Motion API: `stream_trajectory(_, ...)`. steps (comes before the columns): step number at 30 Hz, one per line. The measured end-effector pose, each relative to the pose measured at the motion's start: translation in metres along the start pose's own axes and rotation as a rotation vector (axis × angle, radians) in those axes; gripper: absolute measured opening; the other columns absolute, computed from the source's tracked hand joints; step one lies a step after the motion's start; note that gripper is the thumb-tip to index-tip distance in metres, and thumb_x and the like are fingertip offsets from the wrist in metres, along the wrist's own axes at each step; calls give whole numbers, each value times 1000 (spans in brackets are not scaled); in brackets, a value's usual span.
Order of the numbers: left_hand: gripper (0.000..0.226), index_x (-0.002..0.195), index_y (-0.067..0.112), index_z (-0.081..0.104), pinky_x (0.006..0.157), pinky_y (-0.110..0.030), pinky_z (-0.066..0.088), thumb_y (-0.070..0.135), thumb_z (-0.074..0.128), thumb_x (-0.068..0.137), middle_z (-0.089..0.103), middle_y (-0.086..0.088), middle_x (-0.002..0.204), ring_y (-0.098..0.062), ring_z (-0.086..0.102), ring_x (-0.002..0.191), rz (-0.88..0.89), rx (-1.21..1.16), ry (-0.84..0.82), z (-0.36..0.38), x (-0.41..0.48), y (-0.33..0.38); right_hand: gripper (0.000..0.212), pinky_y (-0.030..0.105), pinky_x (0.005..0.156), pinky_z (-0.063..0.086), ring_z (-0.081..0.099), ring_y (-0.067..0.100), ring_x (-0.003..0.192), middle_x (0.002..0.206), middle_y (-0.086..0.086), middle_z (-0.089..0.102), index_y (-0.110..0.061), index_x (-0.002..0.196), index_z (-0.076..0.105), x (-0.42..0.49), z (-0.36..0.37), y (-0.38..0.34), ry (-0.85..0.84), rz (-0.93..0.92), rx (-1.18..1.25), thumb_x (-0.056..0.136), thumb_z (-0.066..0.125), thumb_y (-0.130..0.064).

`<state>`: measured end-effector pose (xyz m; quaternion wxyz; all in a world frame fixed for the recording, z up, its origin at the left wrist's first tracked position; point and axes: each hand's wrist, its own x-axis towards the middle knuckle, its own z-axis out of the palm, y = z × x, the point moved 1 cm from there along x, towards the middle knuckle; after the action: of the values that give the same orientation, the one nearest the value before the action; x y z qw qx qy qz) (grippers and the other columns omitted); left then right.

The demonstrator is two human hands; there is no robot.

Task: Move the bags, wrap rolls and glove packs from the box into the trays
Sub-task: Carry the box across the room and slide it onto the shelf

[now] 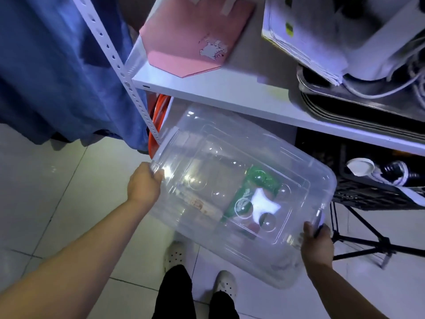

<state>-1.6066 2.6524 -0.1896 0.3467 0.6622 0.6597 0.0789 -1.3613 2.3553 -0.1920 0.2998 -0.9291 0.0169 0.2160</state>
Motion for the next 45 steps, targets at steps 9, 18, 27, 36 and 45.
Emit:
stream_trajectory(9, 33, 120, 4, 48, 84, -44, 41, 23, 48, 93, 59, -23, 115, -42, 53, 104, 98, 126, -134, 7, 83, 39, 30, 41, 72, 40, 55, 41, 82, 82, 21, 53, -1, 94, 43, 7, 35, -17, 118, 132, 19, 93, 43, -31)
stream_trajectory(18, 77, 132, -5, 35, 102, -44, 33, 15, 77, 71, 44, -27, 133, -41, 40, 123, -14, -147, 14, 4, 63, 40, 40, 47, 85, 46, 57, 44, 97, 109, 30, 60, 1, 113, 46, -11, 58, -60, 195, 331, 92, 93, 42, -34)
stream_trajectory(27, 55, 120, 6, 27, 85, -49, 54, 9, 65, 80, 54, -5, 97, -28, 62, 93, -195, -560, -442, 38, 5, 25, 38, 44, 77, 45, 57, 43, 94, 107, 30, 59, 2, 111, 44, -21, 68, -77, 209, 386, 84, 93, 41, -31)
stream_trajectory(36, 47, 127, 10, 38, 71, -33, 54, -2, 57, 85, 55, 0, 86, -15, 57, 74, -104, -682, -408, 17, 46, 58, 46, 31, 56, 41, 50, 29, 63, 87, 18, 59, -1, 125, 47, -38, 94, -97, 158, 488, 207, 91, 47, -32)
stream_trajectory(45, 41, 108, 12, 60, 77, -40, 56, 32, 74, 74, 66, -11, 100, -22, 65, 84, -341, -554, -650, -8, 21, 28, 32, 44, 67, 60, 67, 37, 75, 85, 24, 65, 6, 100, 52, -68, 153, -168, -274, 530, 695, 92, 56, -24)
